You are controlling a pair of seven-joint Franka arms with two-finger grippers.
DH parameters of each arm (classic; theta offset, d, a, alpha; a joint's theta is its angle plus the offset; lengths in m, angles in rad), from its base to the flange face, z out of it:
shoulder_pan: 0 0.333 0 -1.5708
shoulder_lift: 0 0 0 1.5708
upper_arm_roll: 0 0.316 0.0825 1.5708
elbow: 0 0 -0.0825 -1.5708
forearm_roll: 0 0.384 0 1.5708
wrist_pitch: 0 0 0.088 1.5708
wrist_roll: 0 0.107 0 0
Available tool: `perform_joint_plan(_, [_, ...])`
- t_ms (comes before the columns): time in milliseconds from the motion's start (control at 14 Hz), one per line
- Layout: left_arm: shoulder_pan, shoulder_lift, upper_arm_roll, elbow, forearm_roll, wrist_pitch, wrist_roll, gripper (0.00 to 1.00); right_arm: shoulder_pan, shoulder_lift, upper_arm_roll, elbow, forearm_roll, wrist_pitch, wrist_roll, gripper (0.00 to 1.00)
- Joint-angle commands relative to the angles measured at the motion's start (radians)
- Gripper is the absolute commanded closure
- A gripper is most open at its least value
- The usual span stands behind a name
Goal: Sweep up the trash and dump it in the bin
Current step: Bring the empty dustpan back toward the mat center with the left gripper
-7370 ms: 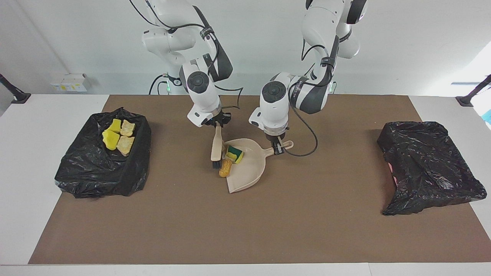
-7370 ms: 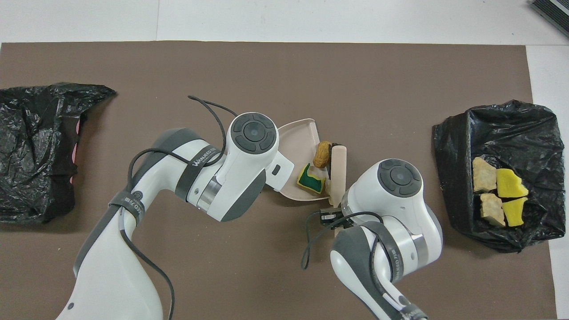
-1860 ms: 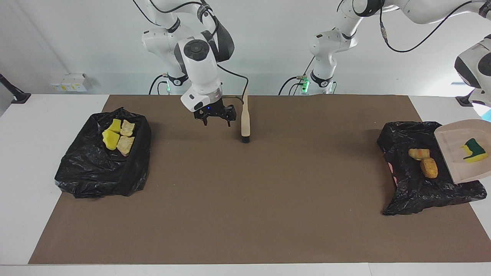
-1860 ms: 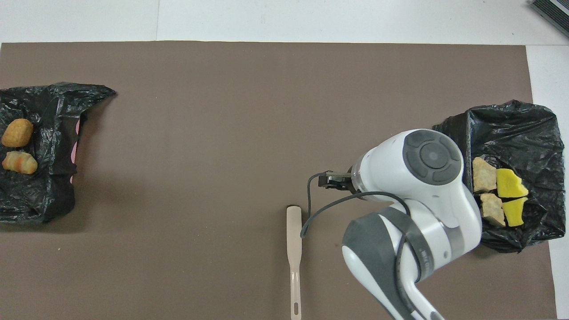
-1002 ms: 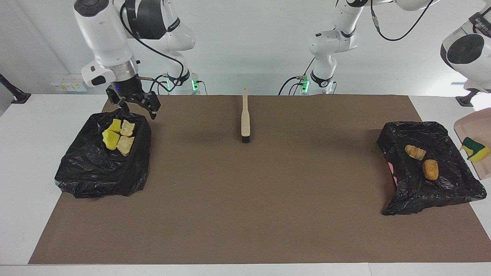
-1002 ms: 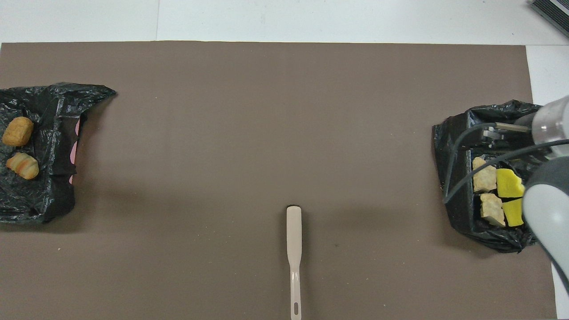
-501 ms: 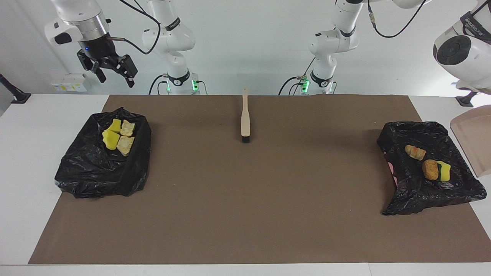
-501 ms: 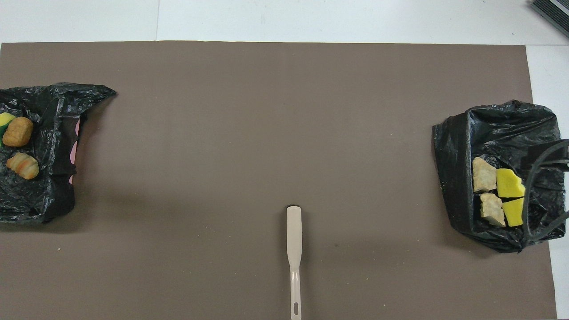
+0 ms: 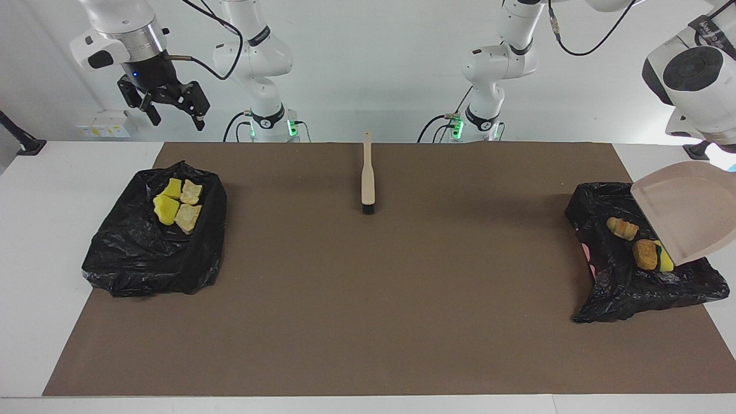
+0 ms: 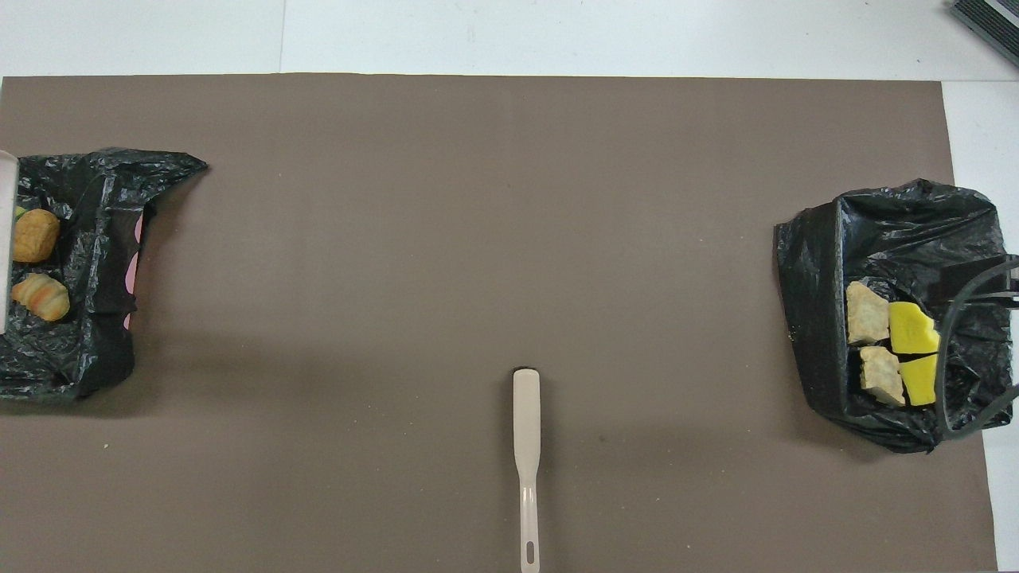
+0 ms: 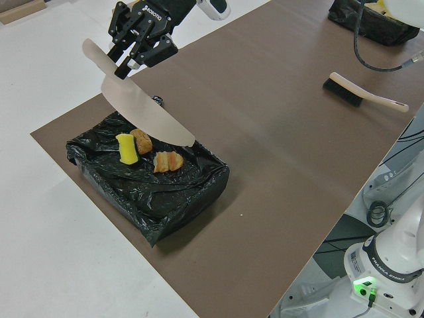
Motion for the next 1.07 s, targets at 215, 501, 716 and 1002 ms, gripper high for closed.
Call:
perform_joint_plan(215, [-0.098, -0.049, 0.002, -0.04, -0.243, -0.122, -0.023, 1.0, 0.016, -0.006, -0.017, -0.012, 0.005, 0.016, -0.041, 0.0])
perform_joint_plan(501, [-0.202, -0.081, 0.002, -0.07, -0.435, -0.261, -0.145, 1.0, 0.007, -0.008, -0.016, -0.014, 0.007, 0.012, -0.128, 0.0])
perform_joint_plan(716, [-0.355, -0.142, 0.0, -0.156, -0.497, -0.279, -0.438, 1.0, 0.011, -0.009, -0.014, -0.02, 0.007, 0.015, -0.119, 0.0])
perform_joint_plan(1002, [-0.461, -0.153, 0.0, -0.164, -0.629, -0.287, -0.793, 1.0, 0.004, -0.018, -0.014, -0.037, 0.008, 0.013, -0.122, 0.0])
